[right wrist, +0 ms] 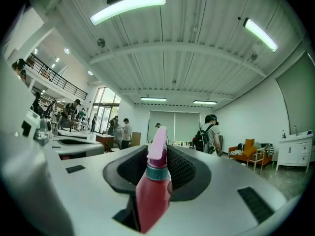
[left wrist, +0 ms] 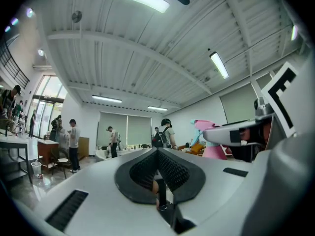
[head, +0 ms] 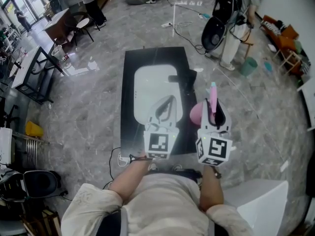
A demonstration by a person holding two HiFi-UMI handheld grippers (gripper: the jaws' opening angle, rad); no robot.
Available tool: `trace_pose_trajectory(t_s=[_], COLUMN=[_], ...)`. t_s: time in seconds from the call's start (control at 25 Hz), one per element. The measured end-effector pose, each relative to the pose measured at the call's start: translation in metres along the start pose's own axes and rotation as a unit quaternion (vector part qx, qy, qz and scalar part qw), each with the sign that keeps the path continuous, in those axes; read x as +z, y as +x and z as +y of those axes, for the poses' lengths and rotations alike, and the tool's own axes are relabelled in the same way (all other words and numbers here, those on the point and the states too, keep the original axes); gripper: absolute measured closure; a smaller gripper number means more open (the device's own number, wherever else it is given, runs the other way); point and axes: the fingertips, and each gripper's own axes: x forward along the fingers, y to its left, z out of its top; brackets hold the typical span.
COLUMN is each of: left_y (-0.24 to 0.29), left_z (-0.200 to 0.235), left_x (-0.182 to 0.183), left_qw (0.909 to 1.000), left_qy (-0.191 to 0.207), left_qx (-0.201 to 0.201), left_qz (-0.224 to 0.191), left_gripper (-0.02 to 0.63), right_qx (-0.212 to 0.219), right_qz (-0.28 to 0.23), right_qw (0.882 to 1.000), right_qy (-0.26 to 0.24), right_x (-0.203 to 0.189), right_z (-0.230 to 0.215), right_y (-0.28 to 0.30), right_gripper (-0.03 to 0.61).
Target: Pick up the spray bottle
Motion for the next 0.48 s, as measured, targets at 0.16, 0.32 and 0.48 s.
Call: trace_pose_trajectory(t_s=[0.16, 0.32, 0.48], left_y=[-0.002, -0.006, -0.009], left_z=[0.001, 0.003, 0.003], left_x=[0.005, 0.010, 0.020], left_qw=[1.0000, 0.9999, 0.9996], left_qy=[-0.003, -0.006, -0.005], left_qx=[0.004, 0.008, 0.011], left_qz=[-0.002, -0.008, -0.025], left_gripper=[0.612, 0.612, 0.612], right_qx=[0.004, -0.001, 0.001], right_qz=[-0.052, -0.099, -0.108], right_qw=[0.999, 0.995, 0.994], right_qy=[0.000, -0.014, -0.017], right_x=[0.042, 0.075, 0.080], right_z=[-0.001, 0.000, 0.003], right_y=[-0.012, -0.022, -0.025], right_gripper=[0.449, 0.449, 0.449])
